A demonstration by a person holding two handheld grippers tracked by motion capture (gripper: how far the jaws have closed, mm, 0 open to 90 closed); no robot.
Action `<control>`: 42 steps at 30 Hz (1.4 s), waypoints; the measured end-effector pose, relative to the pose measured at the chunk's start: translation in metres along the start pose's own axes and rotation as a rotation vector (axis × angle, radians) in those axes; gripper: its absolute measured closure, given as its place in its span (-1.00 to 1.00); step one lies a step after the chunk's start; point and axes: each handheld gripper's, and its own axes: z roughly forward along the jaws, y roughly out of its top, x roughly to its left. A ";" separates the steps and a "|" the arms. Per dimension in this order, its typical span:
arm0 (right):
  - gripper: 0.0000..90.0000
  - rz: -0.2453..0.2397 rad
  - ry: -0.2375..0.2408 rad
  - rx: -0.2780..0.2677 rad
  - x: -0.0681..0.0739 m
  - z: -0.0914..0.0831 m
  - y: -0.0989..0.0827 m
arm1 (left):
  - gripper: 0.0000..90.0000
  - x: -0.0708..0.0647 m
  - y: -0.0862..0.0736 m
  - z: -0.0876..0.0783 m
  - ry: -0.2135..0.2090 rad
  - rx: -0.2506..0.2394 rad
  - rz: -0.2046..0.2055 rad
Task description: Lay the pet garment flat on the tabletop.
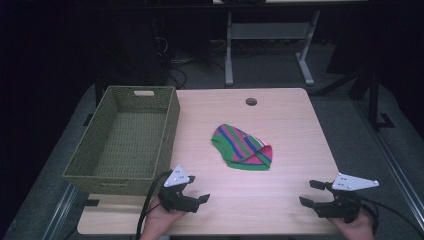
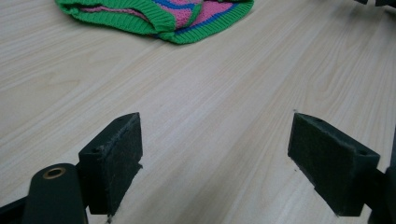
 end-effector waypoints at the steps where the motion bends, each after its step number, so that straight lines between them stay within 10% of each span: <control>1: -0.47 0.000 0.000 0.000 0.000 0.000 0.000 | -0.61 0.000 0.000 0.000 0.001 0.000 0.004; 42: -0.62 -0.059 0.120 0.099 -0.002 0.040 0.066 | -0.62 0.001 0.001 0.000 -0.006 0.002 0.004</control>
